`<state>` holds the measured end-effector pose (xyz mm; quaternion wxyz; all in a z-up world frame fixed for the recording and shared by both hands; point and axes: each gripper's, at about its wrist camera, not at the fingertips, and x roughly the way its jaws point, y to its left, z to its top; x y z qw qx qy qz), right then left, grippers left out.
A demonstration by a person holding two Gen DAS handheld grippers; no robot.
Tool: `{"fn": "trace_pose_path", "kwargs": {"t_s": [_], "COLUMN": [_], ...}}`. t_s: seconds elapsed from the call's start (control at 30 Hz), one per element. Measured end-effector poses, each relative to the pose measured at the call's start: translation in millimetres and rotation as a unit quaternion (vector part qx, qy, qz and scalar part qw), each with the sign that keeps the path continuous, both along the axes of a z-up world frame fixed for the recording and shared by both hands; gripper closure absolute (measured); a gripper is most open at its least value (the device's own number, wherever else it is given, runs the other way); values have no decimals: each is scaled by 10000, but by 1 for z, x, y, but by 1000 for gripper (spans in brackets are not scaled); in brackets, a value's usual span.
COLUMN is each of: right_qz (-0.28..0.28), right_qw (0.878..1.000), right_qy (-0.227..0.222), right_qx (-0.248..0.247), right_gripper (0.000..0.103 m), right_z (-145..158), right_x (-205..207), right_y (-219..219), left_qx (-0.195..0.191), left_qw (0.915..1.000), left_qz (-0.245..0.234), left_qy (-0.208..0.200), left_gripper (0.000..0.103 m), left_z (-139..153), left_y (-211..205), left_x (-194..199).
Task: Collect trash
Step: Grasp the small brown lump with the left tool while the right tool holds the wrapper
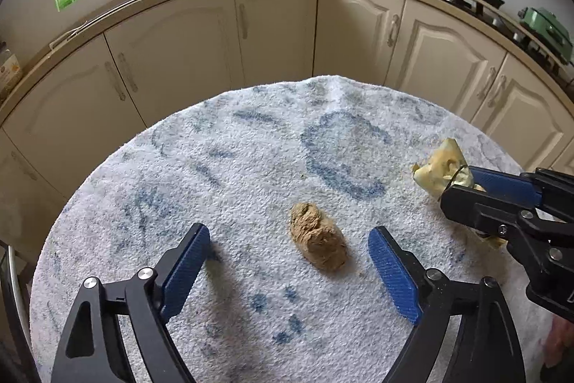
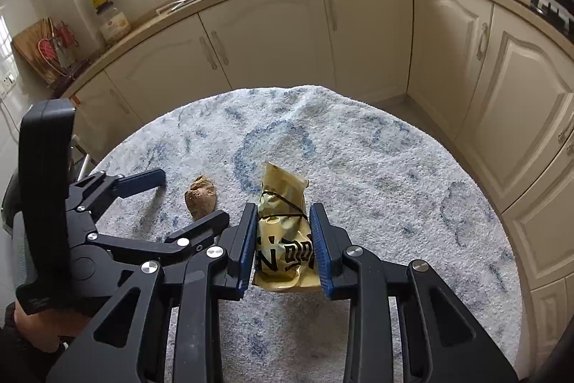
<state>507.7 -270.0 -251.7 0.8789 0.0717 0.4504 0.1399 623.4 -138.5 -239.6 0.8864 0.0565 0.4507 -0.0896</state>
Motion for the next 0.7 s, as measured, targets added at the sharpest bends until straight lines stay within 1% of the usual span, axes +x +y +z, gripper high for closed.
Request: {"fn": "trace_pose_path", "kwargs": {"t_s": [0.03,0.07,0.1,0.13,0.17,0.2,0.3,0.43,0.57,0.7], "right_qz": [-18,-35,-45,-60,-79,-94,-114,-133,-178,-209], "right_qw": [10000,10000,10000,10000,10000,9999,9999,9998,9995,9989], "right_qy": [-10,-14,-13,-15,-21,-24,-50,-117,-235,-394], "right_qx": [0,12,36,46,43,59,85,89,127,161], "right_gripper": [73,73,73,73,73,73,73,73,73,73], "right_z": [0,0,0,0,0,0,3,10,21,37], "right_x": [-1,-2,-3,-4,-5,-6,-12,-22,-36,-54], "right_y": [-2,-3,-5,-7,-8,-9,-12,-13,-17,-21], "left_qx": [-18,-51,-90,-113,-133,-163,-382,-539,-613,-703], "left_qw": [10000,9999,9998,9997,9995,9993,9985,9976,9970,9958], "left_qz": [-44,-111,-161,-203,-279,-323,-404,-413,-417,-420], "left_qy": [-21,-52,-83,-103,-104,-78,-5,-95,-237,-406], "left_gripper": [23,34,48,56,71,79,80,80,80,80], "left_z": [-1,-1,-1,-1,-2,-1,-1,3,17,37], "left_y": [-2,-4,-5,-7,-10,-12,-13,-11,-11,-11], "left_x": [1,1,1,0,-1,-1,-3,-13,-26,-46]}}
